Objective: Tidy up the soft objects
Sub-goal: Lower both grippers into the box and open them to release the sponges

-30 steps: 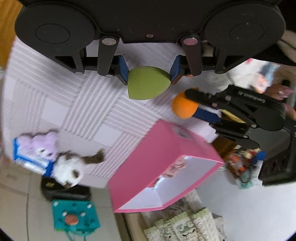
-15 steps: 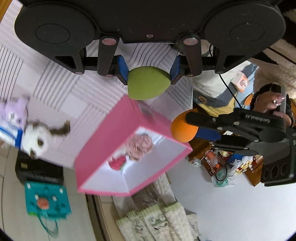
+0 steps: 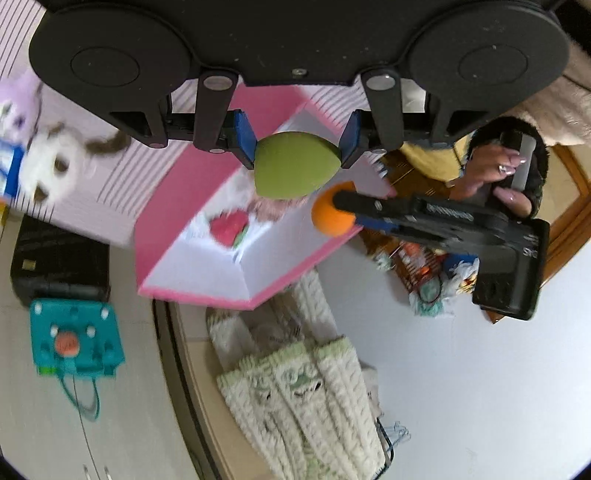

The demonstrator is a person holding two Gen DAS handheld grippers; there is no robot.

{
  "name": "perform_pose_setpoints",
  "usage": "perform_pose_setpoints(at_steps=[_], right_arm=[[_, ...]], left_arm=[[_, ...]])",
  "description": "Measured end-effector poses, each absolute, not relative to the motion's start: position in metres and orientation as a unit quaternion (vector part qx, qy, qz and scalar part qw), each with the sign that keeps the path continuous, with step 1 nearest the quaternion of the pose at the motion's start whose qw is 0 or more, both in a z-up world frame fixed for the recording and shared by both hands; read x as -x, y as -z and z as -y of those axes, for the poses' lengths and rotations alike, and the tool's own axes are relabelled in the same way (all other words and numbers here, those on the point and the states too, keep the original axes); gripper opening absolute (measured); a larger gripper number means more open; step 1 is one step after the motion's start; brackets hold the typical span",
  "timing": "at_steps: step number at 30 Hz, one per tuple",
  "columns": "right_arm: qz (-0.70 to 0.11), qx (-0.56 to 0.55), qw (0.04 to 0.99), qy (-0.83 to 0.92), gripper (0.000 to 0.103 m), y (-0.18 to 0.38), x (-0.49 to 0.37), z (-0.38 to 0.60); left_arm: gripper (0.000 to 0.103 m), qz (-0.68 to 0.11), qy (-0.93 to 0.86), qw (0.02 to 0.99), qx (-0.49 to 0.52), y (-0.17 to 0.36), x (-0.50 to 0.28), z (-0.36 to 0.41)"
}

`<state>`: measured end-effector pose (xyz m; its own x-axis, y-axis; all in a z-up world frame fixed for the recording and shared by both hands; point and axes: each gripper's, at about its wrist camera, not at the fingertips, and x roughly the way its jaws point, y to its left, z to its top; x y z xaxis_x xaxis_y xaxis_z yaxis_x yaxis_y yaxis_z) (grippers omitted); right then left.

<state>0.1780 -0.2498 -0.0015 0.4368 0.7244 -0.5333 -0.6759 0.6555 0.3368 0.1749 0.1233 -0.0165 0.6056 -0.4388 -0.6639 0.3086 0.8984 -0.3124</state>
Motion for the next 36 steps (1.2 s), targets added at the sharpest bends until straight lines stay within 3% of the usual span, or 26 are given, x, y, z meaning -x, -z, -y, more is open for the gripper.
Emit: perform_pose_setpoints(at_steps=[8,16,24,26,28,36], right_arm=[[-0.292,0.055,0.868,-0.399,0.053,-0.003,-0.228,0.203],[-0.323,0.154,0.854,-0.378,0.053,0.021,-0.275,0.153],[-0.342,0.176,0.841,-0.380,0.054,0.035,-0.296,0.132],[-0.341,0.170,0.841,-0.383,0.055,0.035,-0.296,0.132],[-0.338,0.164,0.841,-0.389,0.064,0.036,-0.296,0.133],[-0.333,0.139,0.854,-0.373,0.065,0.026,-0.285,0.147]], left_arm=[[0.035,-0.444,0.180,0.873,0.093,0.036,-0.234,-0.131],[0.036,-0.450,0.144,0.880,0.054,0.046,-0.257,-0.131],[0.038,-0.419,0.130,0.899,-0.001,0.035,-0.257,-0.125],[0.041,-0.416,0.129,0.900,0.003,0.033,-0.257,-0.126],[0.044,-0.415,0.131,0.900,0.007,0.031,-0.258,-0.127],[0.053,-0.406,0.124,0.905,0.003,0.022,-0.240,-0.128]])
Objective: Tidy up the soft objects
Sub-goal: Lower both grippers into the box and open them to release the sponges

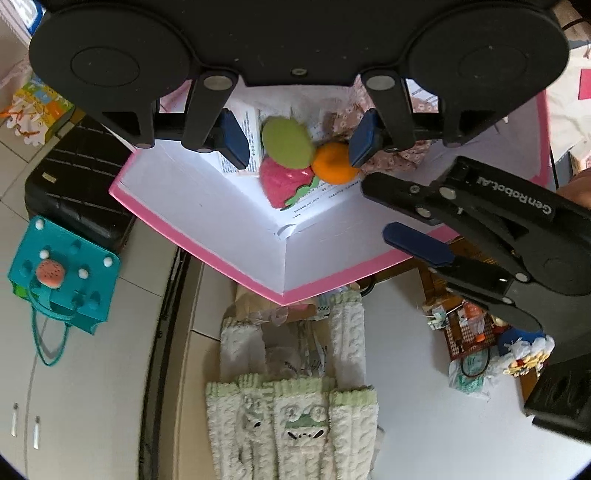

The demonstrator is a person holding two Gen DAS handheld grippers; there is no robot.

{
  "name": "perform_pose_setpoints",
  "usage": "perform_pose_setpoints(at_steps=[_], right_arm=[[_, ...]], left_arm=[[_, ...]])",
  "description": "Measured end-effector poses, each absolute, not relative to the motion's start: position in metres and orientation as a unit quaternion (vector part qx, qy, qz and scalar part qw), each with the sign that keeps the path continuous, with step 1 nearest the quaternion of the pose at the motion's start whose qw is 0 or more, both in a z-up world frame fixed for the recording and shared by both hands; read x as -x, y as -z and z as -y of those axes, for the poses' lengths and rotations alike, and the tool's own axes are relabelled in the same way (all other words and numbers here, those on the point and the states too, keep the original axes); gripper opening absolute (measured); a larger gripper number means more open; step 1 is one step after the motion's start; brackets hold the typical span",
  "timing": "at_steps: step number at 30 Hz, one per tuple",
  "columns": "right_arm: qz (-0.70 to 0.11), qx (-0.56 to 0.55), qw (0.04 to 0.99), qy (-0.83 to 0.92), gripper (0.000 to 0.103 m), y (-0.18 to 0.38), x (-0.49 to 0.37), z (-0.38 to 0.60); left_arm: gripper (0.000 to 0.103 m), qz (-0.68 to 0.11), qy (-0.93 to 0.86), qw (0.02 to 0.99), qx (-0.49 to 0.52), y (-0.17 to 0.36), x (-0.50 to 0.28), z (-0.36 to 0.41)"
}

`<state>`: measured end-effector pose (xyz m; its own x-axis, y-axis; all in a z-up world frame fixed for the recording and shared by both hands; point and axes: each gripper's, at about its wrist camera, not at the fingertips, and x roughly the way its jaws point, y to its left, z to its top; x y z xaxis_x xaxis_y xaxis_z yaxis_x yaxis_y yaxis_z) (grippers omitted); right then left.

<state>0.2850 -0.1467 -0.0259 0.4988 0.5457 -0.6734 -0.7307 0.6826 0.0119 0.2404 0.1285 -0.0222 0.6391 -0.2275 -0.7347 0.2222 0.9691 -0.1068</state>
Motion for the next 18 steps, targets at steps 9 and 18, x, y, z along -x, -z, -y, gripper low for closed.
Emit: perform_pose_setpoints(at_steps=[9,18], right_arm=[[-0.347,0.087,0.857,-0.370,0.065,-0.001,-0.255,0.171],[-0.344,0.073,0.859,-0.372,0.067,-0.022,-0.203,0.190]], left_arm=[[0.058,-0.417,0.123,0.900,-0.028,-0.002,-0.214,-0.121],[0.068,-0.406,0.142,0.901,-0.057,-0.027,-0.165,-0.106]])
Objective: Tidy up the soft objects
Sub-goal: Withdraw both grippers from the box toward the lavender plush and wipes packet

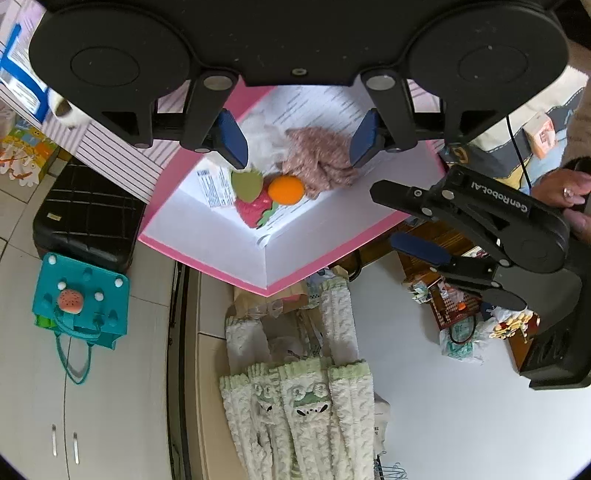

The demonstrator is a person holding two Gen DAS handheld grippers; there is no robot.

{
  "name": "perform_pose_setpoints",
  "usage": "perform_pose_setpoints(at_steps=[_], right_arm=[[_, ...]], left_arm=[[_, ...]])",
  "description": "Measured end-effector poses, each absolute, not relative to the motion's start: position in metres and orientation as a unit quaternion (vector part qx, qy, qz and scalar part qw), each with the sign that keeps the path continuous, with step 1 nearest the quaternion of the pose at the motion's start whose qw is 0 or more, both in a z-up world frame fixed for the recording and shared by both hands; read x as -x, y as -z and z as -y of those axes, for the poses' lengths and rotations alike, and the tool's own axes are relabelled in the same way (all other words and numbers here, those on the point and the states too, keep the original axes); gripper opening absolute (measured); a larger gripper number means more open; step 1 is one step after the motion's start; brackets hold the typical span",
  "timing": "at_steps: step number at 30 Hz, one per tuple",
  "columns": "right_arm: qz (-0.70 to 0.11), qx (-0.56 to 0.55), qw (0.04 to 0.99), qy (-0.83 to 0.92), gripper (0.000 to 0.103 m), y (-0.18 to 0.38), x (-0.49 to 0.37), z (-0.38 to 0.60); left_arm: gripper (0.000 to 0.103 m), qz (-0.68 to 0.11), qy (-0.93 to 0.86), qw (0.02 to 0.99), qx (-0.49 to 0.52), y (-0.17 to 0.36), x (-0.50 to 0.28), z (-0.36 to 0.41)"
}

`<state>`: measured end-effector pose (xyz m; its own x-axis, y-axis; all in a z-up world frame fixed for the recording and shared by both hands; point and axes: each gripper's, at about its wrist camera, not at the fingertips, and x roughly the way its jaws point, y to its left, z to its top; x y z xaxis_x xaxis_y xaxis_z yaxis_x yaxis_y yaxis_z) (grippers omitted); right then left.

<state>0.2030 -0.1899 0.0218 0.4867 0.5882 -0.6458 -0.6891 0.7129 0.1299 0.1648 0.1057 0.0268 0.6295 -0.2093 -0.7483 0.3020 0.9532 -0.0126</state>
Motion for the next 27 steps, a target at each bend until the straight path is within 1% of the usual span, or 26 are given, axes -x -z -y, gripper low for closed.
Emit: perform_pose_setpoints(at_steps=[4,15,27], right_arm=[[-0.339,0.076,0.859,-0.375,0.067,-0.030,-0.178,0.197],[-0.322,0.087,0.864,-0.376,0.070,-0.046,-0.122,0.213],[-0.329,0.088,0.870,-0.357,0.071,-0.039,-0.075,0.236]], left_arm=[[0.071,-0.405,0.144,0.900,-0.070,-0.034,-0.144,-0.101],[0.073,-0.399,0.149,0.900,-0.089,-0.048,-0.101,-0.095],[0.074,-0.416,0.172,0.885,-0.118,-0.034,-0.066,-0.081]])
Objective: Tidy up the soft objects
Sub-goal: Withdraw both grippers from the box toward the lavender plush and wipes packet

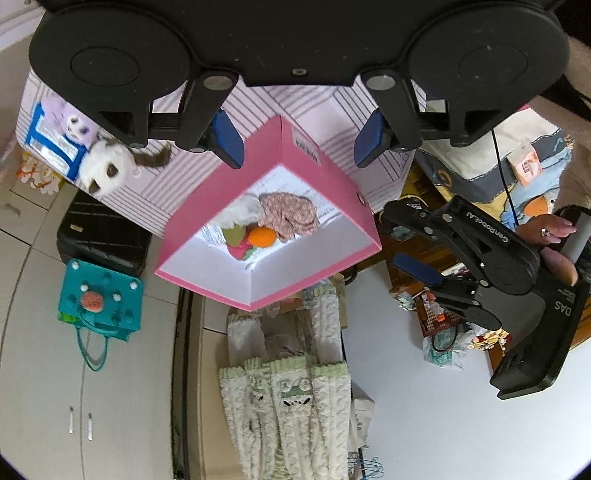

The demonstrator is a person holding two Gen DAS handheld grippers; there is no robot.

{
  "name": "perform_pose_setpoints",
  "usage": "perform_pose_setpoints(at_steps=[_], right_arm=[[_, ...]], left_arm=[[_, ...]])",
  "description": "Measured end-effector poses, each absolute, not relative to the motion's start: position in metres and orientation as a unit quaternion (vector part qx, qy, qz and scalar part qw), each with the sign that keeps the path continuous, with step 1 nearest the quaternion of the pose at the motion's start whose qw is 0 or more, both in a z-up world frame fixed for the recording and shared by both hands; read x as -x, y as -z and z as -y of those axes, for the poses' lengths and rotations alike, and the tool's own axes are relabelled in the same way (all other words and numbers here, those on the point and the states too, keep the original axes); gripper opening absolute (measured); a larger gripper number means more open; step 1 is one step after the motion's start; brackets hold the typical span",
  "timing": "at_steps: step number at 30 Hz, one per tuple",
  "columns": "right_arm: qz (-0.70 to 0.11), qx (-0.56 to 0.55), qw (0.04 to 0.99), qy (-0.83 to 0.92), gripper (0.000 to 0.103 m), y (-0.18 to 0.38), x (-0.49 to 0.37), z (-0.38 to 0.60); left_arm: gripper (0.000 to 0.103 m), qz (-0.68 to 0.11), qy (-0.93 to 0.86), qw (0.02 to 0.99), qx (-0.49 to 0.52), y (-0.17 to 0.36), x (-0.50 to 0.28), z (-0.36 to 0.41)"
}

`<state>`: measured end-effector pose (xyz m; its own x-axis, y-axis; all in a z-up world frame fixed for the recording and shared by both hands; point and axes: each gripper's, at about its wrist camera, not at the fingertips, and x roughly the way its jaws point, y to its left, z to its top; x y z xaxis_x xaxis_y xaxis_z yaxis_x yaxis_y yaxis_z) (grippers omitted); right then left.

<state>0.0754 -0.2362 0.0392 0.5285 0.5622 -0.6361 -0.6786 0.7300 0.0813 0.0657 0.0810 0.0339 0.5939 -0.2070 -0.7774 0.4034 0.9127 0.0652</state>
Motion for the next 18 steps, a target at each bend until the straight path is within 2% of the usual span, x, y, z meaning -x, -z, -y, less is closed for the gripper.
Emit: perform_pose_setpoints(at_steps=[18], right_arm=[[-0.365,0.076,0.869,-0.326,0.072,-0.002,-0.033,0.268]], left_arm=[[0.074,-0.445,0.211,0.858,-0.145,0.003,-0.046,-0.050]])
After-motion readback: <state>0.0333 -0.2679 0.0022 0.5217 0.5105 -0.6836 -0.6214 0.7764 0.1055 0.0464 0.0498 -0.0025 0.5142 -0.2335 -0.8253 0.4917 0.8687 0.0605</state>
